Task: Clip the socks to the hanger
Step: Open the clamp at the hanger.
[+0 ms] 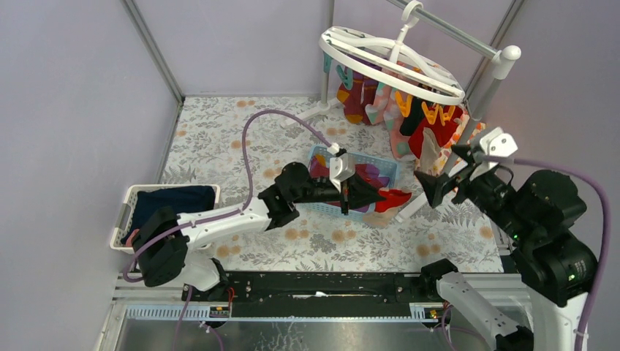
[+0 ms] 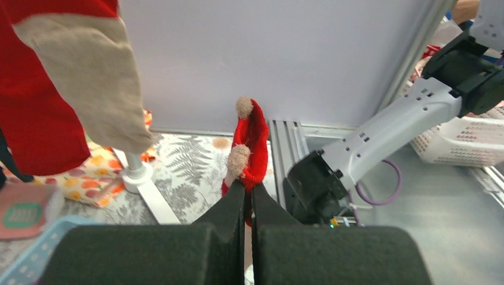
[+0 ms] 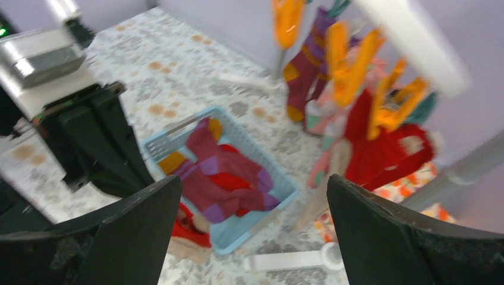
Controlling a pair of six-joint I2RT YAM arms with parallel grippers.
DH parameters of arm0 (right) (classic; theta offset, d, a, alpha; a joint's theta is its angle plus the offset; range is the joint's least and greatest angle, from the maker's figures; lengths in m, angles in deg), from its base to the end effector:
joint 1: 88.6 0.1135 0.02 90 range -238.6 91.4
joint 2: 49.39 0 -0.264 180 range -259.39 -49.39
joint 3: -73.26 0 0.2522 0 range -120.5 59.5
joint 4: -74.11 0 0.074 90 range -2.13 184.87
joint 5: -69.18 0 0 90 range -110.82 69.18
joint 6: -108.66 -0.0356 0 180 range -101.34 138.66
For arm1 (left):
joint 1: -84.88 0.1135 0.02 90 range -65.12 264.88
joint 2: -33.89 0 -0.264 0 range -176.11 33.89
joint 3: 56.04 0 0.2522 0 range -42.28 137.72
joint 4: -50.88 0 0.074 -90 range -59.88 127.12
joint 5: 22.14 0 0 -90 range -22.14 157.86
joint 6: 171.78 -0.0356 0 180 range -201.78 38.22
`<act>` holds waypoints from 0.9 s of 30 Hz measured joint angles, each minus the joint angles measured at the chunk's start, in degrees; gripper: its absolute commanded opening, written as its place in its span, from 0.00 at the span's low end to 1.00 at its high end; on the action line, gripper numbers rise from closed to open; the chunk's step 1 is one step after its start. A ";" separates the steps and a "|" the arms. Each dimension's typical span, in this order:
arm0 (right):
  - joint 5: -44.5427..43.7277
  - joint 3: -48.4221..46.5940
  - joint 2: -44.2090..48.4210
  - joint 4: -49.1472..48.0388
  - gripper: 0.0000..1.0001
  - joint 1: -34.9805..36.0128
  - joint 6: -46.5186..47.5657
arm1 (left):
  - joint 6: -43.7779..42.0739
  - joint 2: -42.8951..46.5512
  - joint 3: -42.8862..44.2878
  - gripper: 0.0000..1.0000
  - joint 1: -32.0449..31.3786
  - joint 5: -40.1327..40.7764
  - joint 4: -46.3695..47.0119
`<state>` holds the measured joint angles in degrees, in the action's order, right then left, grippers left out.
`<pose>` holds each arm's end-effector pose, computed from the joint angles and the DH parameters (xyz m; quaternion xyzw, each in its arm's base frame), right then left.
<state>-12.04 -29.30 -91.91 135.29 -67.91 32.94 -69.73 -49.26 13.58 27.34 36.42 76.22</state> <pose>0.0547 0.0265 0.5083 -0.2650 0.6630 0.0936 0.6938 0.1646 -0.2934 0.3380 0.4286 0.4785 -0.5666 0.5160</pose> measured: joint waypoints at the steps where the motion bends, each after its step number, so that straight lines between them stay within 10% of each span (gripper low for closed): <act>1: 1.92 1.36 1.25 0.07 1.00 -0.50 -0.02 | 0.74 0.48 -1.36 0.00 -0.20 -0.04 1.07; 9: 20.57 20.98 7.45 -4.26 1.00 -9.22 -11.89 | 11.63 -3.78 -8.37 0.00 -9.18 12.13 17.68; 27: 26.38 24.30 5.42 -25.97 1.00 -12.50 -42.75 | 22.80 -22.99 -2.78 0.00 -20.85 28.26 38.88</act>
<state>14.34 -4.99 -86.49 109.33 -80.41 -9.81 -46.93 -72.26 10.80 6.49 64.68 115.10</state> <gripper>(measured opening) 0.994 0.011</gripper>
